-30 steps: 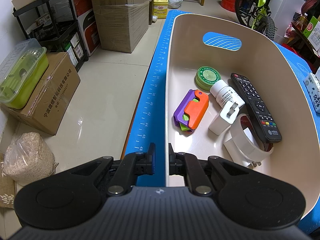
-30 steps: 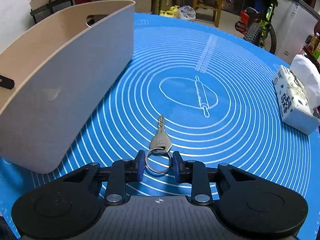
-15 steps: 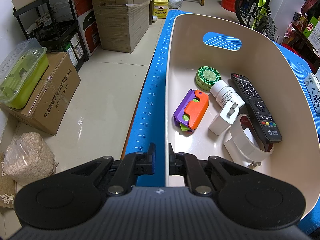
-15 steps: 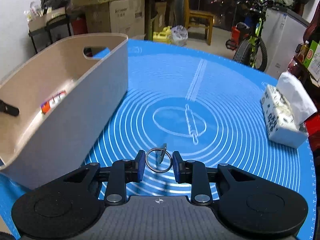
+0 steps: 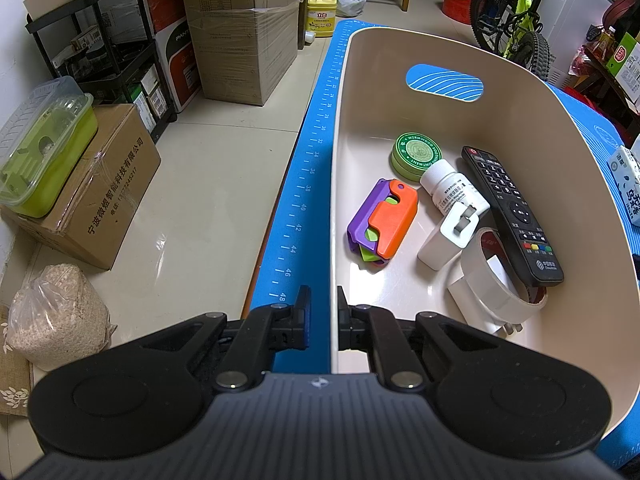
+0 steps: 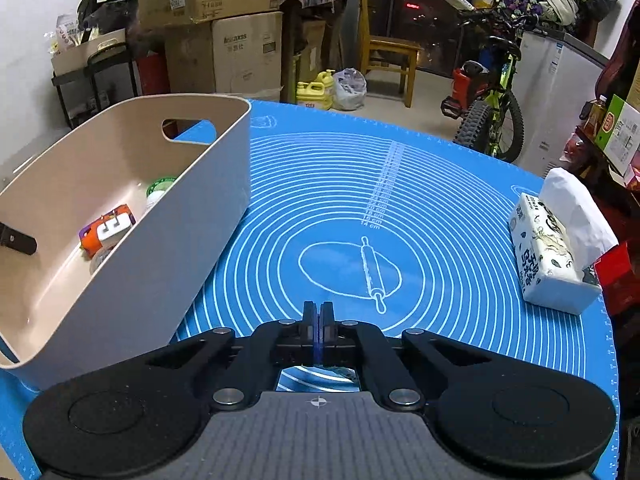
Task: Organize rigid objects
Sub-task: 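Carry the silver keys into the basket and open the right gripper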
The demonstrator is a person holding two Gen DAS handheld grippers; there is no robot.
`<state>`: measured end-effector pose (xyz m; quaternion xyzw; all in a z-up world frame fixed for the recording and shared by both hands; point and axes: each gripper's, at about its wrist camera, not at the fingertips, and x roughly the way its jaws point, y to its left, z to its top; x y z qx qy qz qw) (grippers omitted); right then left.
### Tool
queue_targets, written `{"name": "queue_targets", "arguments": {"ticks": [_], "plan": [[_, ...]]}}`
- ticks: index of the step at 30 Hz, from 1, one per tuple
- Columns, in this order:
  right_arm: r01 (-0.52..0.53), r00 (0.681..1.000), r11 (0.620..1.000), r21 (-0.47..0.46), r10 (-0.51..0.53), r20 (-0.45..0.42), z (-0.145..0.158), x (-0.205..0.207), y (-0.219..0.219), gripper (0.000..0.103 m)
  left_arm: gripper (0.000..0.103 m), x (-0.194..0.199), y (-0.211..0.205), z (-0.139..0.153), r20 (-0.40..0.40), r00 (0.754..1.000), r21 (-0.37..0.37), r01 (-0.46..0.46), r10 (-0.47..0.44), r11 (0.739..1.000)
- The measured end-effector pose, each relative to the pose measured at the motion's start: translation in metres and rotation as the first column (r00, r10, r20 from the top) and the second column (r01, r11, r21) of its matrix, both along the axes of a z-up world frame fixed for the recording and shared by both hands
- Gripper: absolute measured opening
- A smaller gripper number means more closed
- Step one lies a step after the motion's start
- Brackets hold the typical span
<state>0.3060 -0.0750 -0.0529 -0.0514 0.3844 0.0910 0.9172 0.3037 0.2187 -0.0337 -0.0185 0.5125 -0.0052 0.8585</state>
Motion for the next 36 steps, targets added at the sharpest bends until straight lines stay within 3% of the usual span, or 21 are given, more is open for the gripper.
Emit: {"name": "queue_targets", "arguments": {"ticks": [8, 15, 24, 31, 36], "plan": [[-0.011, 0.998, 1.000, 0.015, 0.010, 0.064, 0.016, -0.005, 0.005, 0.012, 0.013, 0.000, 0.002, 0.000, 0.000, 1.000, 0.000, 0.000, 0.000, 1.000], [-0.032, 0.985, 0.998, 0.052, 0.023, 0.172, 0.054, 0.000, 0.016, 0.012, 0.013, 0.000, 0.001, 0.000, 0.000, 1.000, 0.002, 0.000, 0.000, 1.000], [-0.146, 0.953, 0.985, 0.095, 0.115, 0.280, 0.096, 0.021, 0.066, 0.012, 0.013, -0.001, 0.003, 0.001, 0.000, 1.000, 0.009, -0.001, 0.001, 1.000], [-0.236, 0.938, 0.965, 0.117, 0.195, 0.286, 0.096, 0.037, 0.117, 0.012, 0.013, -0.001, 0.003, 0.001, -0.001, 1.000, 0.009, -0.001, 0.001, 1.000], [-0.255, 0.951, 0.960, 0.117, 0.227, 0.210, 0.079, 0.048, 0.143, 0.012, 0.013, -0.001, 0.003, 0.001, -0.001, 1.000, 0.009, -0.002, 0.002, 1.000]]}}
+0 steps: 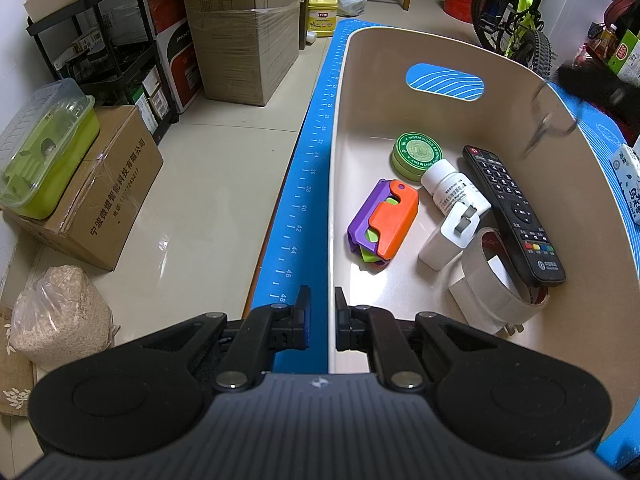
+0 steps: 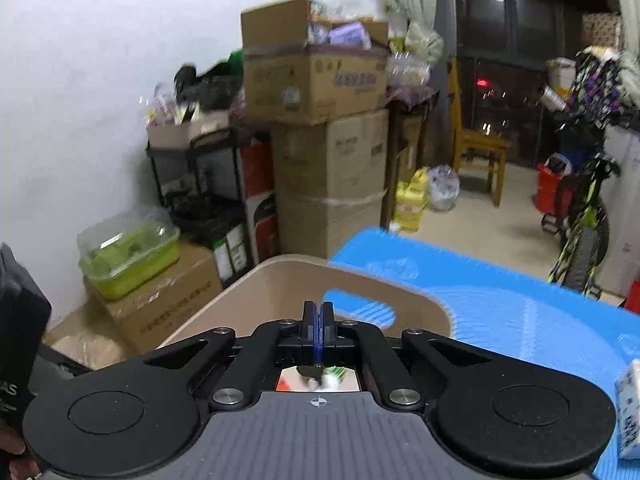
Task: Organize rigid objects
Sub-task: 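Carry the silver keys into the basket and open the right gripper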
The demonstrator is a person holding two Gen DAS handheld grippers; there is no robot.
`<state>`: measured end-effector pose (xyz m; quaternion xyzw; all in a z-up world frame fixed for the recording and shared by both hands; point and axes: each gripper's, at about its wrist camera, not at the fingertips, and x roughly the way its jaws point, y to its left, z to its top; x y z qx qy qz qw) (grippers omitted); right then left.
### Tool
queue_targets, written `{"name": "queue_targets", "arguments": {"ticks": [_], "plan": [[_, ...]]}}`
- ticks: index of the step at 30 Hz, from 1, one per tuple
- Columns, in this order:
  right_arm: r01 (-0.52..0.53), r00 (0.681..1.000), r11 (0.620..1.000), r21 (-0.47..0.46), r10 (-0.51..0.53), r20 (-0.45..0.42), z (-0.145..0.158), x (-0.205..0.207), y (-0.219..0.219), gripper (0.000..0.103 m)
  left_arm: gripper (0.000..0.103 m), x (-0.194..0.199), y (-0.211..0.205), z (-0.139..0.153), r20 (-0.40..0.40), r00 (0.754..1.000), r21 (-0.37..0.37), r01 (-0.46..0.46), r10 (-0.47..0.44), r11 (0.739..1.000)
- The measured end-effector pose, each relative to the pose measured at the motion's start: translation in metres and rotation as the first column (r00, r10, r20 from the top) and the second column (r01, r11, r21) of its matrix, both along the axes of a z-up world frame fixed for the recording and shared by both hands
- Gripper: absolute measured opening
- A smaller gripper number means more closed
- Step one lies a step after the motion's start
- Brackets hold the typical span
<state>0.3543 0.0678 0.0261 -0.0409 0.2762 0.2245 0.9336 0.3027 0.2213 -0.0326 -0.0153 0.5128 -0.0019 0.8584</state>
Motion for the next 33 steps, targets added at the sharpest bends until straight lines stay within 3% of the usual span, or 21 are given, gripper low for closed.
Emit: {"name": "queue_targets", "arguments": {"ticks": [9, 18, 19, 21, 23, 25, 29, 33], "plan": [[-0.009, 0.980, 0.996, -0.092, -0.010, -0.200, -0.039, 0.014, 0.024, 0.013, 0.013, 0.000, 0.000, 0.000, -0.001, 1.000, 0.006, -0.001, 0.001, 1.000], [0.007, 0.970, 0.993, -0.114, -0.035, -0.241, -0.049, 0.015, 0.017, 0.017, 0.013, 0.001, -0.004, -0.001, -0.004, 1.000, 0.023, -0.002, 0.002, 1.000], [0.011, 0.970, 0.994, -0.112, -0.037, -0.238, -0.048, 0.013, 0.015, 0.033, 0.013, 0.001, -0.004, -0.001, -0.004, 1.000, 0.025, -0.003, 0.003, 1.000], [0.018, 0.970, 0.995, -0.097, -0.041, -0.240, -0.044, 0.012, 0.010, 0.046, 0.014, 0.001, -0.005, 0.000, -0.004, 1.000, 0.029, -0.008, 0.008, 1.000], [0.035, 0.973, 0.996, -0.085, -0.054, -0.226, -0.039, 0.007, 0.004, 0.060, 0.025, 0.000, -0.006, 0.003, 0.005, 1.000, 0.051, -0.017, 0.017, 0.999], [0.046, 0.975, 0.996, -0.082, -0.063, -0.211, -0.033, 0.000, -0.002, 0.066, 0.056, -0.003, -0.006, 0.008, 0.031, 0.999, 0.089, -0.032, 0.029, 0.996], [0.089, 0.981, 0.991, -0.099, -0.105, -0.164, -0.021, -0.014, -0.015, 0.079, 0.065, -0.011, -0.003, 0.021, 0.073, 0.997, 0.076, -0.043, 0.037, 0.996], [0.128, 0.979, 0.989, -0.079, -0.138, -0.152, -0.013, -0.029, -0.030, 0.087, 0.072, -0.020, -0.007, 0.034, 0.109, 0.993, 0.112, -0.052, 0.040, 0.992]]}}
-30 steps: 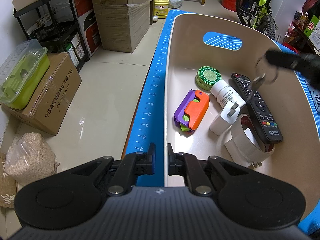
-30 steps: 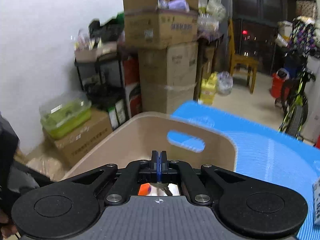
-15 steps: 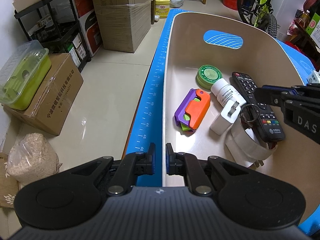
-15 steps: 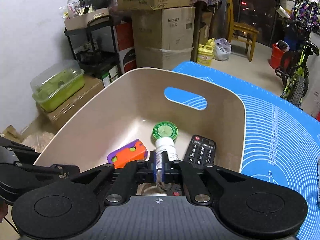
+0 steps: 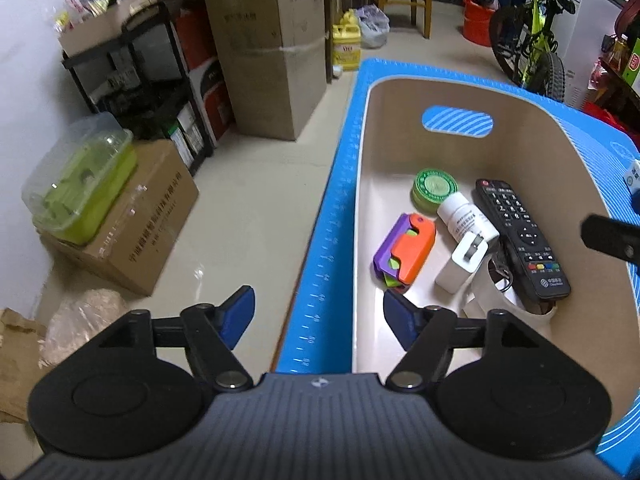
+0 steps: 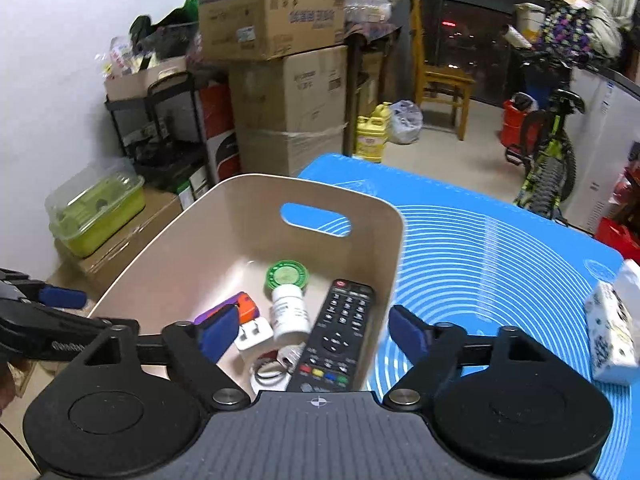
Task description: Organize rigid objects
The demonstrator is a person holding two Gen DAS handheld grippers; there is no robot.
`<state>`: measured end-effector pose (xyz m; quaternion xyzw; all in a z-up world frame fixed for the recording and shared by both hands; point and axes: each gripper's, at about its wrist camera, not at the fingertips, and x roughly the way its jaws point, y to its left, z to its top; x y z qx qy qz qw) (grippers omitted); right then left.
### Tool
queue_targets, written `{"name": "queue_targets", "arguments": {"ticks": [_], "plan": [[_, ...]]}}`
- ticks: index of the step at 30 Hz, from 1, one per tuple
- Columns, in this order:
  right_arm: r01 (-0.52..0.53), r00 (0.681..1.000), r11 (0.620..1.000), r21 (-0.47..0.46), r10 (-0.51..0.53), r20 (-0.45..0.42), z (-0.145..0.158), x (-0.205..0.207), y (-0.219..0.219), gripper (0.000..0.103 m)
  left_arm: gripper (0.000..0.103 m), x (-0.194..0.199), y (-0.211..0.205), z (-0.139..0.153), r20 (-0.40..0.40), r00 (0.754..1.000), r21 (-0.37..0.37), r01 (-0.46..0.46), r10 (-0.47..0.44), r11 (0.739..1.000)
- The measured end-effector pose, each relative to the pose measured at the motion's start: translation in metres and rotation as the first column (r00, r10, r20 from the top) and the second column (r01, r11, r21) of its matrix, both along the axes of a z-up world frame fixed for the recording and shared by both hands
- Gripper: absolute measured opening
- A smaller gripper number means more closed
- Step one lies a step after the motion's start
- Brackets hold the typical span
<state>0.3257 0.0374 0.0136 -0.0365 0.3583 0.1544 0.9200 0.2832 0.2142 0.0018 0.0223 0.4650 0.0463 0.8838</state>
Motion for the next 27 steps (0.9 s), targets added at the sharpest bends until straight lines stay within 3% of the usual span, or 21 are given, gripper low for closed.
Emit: {"name": "queue_targets", "arguments": {"ticks": [6, 17, 27], "plan": [[0.025, 1.000, 1.000, 0.007, -0.026, 0.017, 0.012, -0.025, -0.019, 0.094, 0.073, -0.017, -0.018, 0.022, 0.033, 0.999, 0.033, 0.027, -0.028, 0.999], [0.080, 0.995, 0.996, 0.051, -0.082, 0.048, 0.054, -0.074, -0.051, 0.096, 0.074, -0.060, -0.067, 0.058, 0.076, 0.993, 0.031, 0.085, -0.087, 0.996], [0.116, 0.989, 0.992, 0.051, -0.120, 0.084, 0.086, -0.146, -0.086, 0.096, 0.074, -0.122, -0.103, 0.085, 0.128, 0.985, 0.052, 0.114, -0.120, 0.992]]}}
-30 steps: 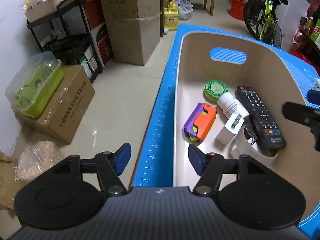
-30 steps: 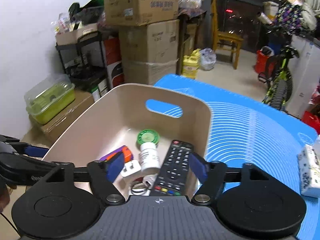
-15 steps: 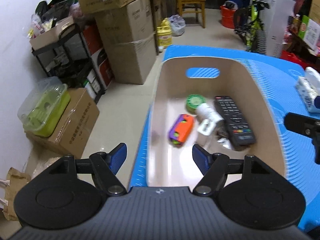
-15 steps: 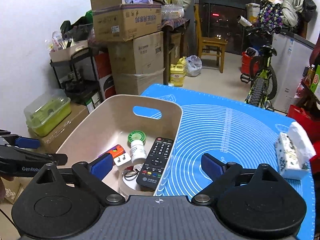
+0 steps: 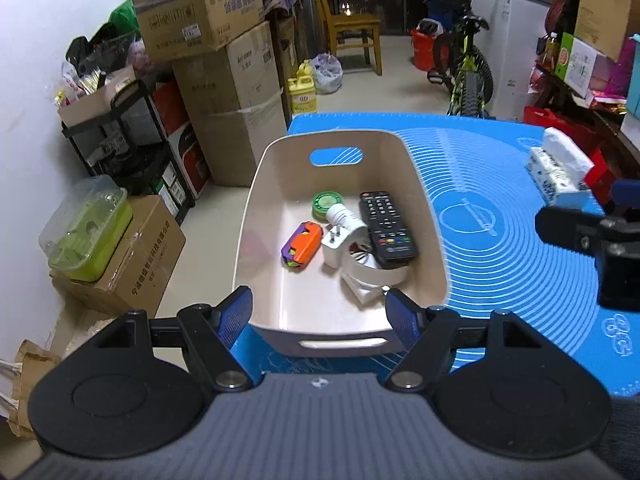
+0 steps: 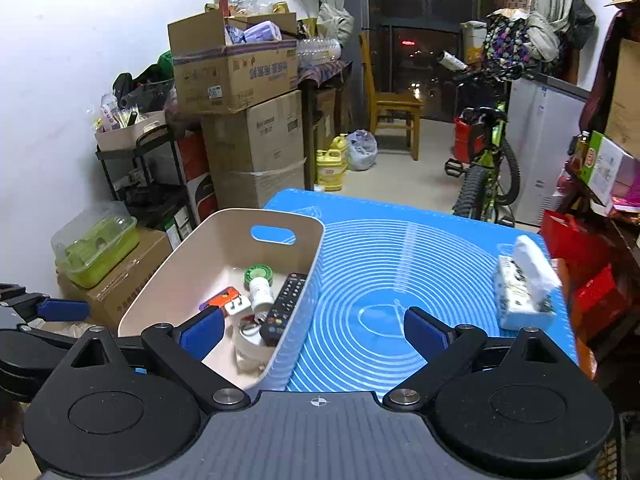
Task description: Organize rigid objects
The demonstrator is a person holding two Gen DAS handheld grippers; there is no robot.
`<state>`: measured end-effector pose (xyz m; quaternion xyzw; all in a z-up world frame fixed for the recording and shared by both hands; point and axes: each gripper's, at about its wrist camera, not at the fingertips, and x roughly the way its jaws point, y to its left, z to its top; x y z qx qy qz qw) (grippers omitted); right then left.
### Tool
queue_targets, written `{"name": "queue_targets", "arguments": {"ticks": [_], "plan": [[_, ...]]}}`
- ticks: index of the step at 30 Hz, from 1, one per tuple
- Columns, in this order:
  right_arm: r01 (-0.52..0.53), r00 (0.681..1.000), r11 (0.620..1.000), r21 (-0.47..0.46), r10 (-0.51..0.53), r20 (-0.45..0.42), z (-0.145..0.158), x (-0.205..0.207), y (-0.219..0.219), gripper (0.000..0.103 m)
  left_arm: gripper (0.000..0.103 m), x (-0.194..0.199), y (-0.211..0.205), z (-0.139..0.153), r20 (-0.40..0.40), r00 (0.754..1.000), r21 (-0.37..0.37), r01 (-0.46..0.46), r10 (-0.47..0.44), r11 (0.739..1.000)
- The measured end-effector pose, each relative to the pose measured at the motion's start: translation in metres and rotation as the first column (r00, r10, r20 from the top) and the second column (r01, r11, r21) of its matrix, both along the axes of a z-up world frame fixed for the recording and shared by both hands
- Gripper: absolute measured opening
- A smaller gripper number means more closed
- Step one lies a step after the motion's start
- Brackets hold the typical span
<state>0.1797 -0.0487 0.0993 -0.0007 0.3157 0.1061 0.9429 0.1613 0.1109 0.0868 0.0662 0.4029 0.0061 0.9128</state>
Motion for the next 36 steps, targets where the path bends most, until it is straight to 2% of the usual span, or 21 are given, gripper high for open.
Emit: {"name": "queue_targets", "arguments": {"ticks": [7, 13, 22, 36], "plan": [[0.032, 0.999, 0.999, 0.015, -0.032, 0.016, 0.012, -0.052, -0.026, 0.096, 0.074, -0.042, -0.020, 0.020, 0.057, 0.998, 0.018, 0.004, -0.005, 1.000], [0.045, 0.999, 0.999, -0.006, -0.045, 0.030, 0.015, -0.091, -0.044, 0.096, 0.074, -0.075, -0.032, 0.028, 0.086, 0.996, -0.009, -0.014, 0.015, 1.000], [0.063, 0.997, 0.998, 0.007, -0.064, 0.051, 0.010, -0.141, -0.066, 0.096, 0.074, -0.120, -0.056, 0.027, 0.112, 0.994, -0.002, 0.006, -0.006, 1.000], [0.067, 0.984, 0.998, 0.014, -0.068, 0.162, -0.005, -0.201, -0.085, 0.096, 0.074, -0.169, -0.074, 0.016, 0.204, 0.979, -0.019, -0.007, 0.010, 1.000]]}}
